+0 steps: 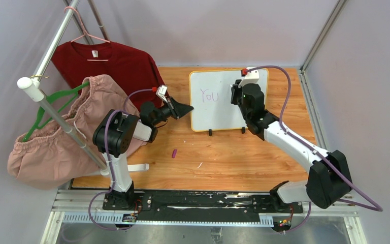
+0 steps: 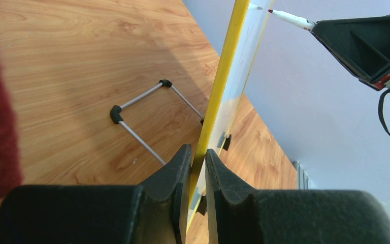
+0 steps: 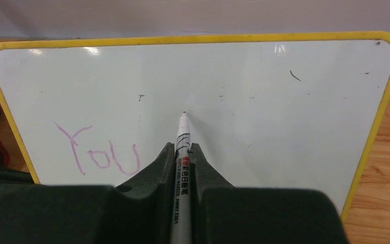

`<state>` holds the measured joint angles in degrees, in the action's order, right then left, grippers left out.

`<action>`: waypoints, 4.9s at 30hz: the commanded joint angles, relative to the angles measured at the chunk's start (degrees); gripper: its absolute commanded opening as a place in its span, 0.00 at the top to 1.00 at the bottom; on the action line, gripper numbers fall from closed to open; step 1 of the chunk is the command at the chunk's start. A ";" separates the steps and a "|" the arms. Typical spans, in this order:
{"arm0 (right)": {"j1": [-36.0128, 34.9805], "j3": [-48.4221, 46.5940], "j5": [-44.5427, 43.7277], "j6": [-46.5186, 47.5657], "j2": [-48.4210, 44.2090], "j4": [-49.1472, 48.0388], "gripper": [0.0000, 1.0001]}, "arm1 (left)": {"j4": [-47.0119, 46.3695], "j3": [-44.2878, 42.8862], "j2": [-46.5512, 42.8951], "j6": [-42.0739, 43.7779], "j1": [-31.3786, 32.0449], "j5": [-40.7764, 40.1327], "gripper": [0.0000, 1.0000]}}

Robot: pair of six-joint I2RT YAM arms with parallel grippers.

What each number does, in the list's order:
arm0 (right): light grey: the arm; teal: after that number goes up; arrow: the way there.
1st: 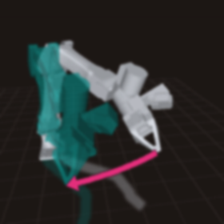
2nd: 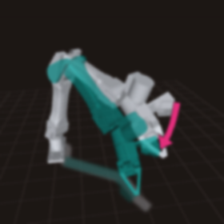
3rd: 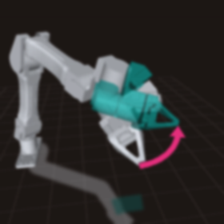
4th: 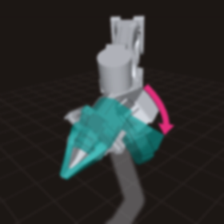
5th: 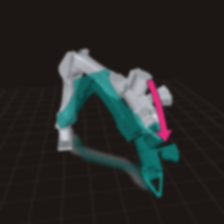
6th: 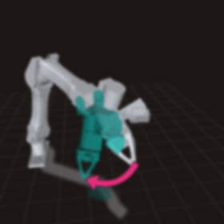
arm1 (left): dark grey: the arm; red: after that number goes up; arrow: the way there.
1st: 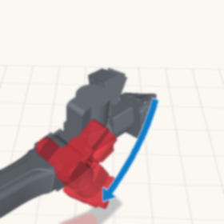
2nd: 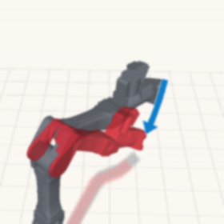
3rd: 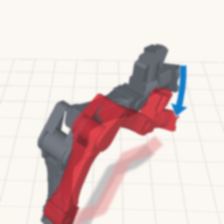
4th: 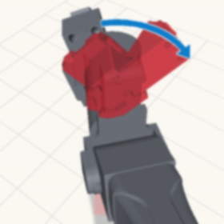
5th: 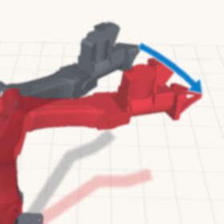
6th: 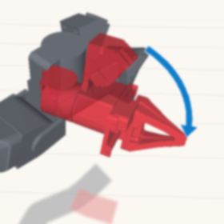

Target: Write a sentence on the whiteboard

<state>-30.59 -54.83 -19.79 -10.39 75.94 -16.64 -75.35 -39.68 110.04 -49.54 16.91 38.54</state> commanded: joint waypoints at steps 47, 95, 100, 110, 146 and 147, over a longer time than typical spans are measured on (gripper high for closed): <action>0.66 4.75 8.37 0.64 -1.15 5.94 1.00 | -4.27 0.39 -0.44 0.04 -0.11 0.56 0.80; 2.42 3.63 2.86 -1.57 -3.10 -1.11 1.00 | -4.32 0.48 -0.26 -0.04 -0.08 0.47 0.79; 2.38 2.55 3.24 -1.39 -2.01 -0.23 1.00 | -4.45 0.48 -0.33 -0.12 -0.03 0.46 0.80; 2.38 1.89 5.00 -1.64 -1.00 0.52 1.00 | -4.45 0.48 -0.44 -0.12 -0.03 0.48 0.80; 2.38 4.89 5.54 -0.38 -2.68 7.61 1.00 | -4.50 0.54 -0.79 -0.23 -0.06 0.55 0.80; 2.44 4.57 5.41 -0.28 -2.60 7.67 1.00 | -4.47 0.52 -0.81 -0.21 -0.03 0.57 0.80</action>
<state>-29.06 -50.72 -11.18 -11.18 74.08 -10.59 -76.20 -39.46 110.04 -49.76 16.91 38.54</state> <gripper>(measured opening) 0.138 0.205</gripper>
